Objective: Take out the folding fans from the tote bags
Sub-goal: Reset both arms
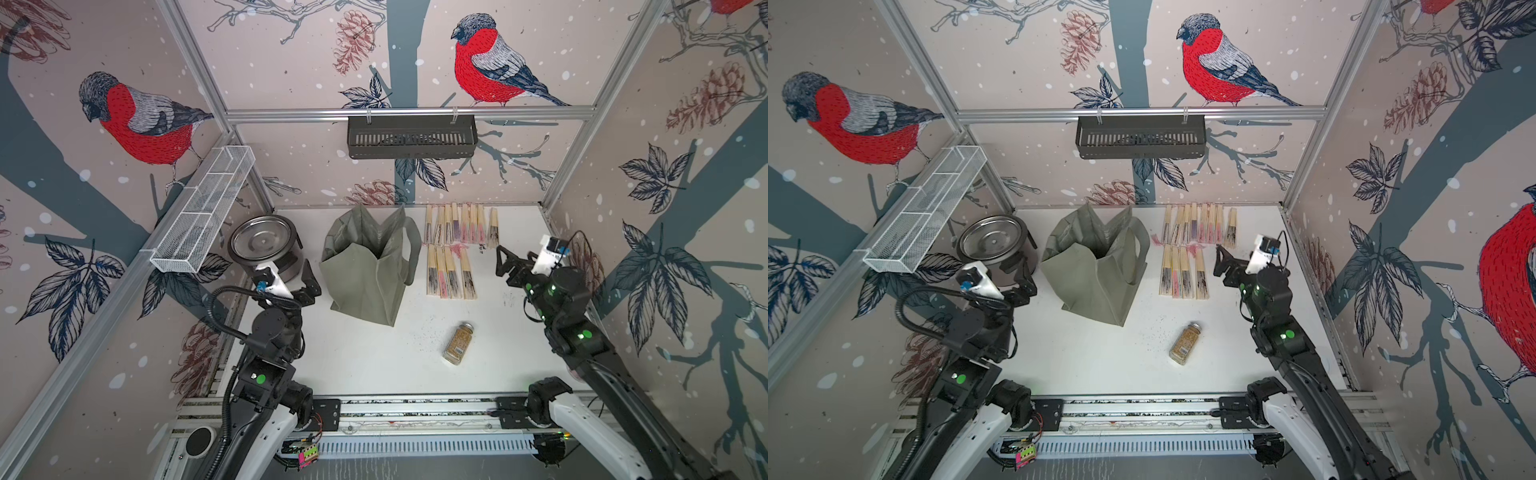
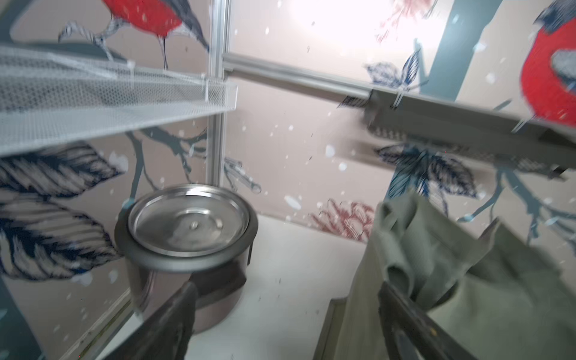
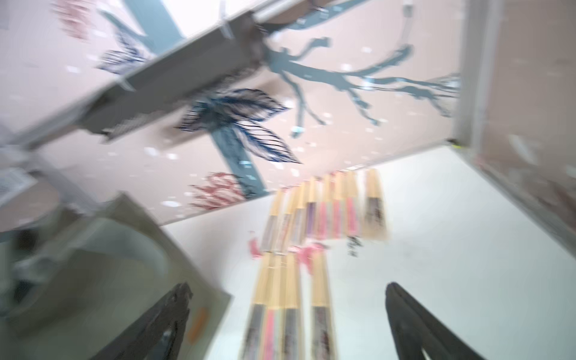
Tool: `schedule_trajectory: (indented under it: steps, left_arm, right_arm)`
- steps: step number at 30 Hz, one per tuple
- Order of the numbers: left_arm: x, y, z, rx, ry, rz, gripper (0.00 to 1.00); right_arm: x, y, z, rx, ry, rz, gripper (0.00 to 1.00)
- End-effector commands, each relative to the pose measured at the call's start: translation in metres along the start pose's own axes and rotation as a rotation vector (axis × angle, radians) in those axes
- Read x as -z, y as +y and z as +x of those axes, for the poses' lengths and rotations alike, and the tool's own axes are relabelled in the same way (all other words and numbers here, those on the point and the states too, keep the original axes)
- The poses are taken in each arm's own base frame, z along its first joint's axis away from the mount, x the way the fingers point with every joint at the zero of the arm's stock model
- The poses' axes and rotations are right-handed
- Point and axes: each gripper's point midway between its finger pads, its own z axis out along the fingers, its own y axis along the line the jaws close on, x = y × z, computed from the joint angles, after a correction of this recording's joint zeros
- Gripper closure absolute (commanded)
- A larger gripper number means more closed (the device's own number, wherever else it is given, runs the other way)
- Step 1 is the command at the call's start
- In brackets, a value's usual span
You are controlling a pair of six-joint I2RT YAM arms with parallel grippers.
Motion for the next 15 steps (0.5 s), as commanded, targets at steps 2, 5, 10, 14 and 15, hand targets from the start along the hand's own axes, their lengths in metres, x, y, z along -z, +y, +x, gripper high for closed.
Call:
schedule_trajectory:
  steps: [2,5,10,14,15]
  left_arm:
    - [0.000,0.024,0.020,0.068,-0.126,-0.104,0.09]
    - [-0.004,0.039,0.060,-0.021,-0.082,-0.181,0.12]
    - [-0.014,0.026,0.094,-0.212,-0.025,-0.109,0.07]
    - [-0.033,0.028,0.121,-0.248,0.040,-0.090,0.05]
    - [-0.037,0.028,0.121,-0.258,0.039,-0.095,0.06]
  right_arm:
    - [0.008,-0.069,0.016,0.072,-0.144,0.251,0.02]
    - [0.004,-0.092,0.050,0.114,-0.115,0.292,0.03]
    - [-0.010,-0.116,0.072,0.171,-0.095,0.339,0.03]
    - [-0.023,-0.141,0.079,0.188,-0.096,0.462,0.04]
    - [-0.025,-0.140,0.076,0.185,-0.112,0.454,0.03]
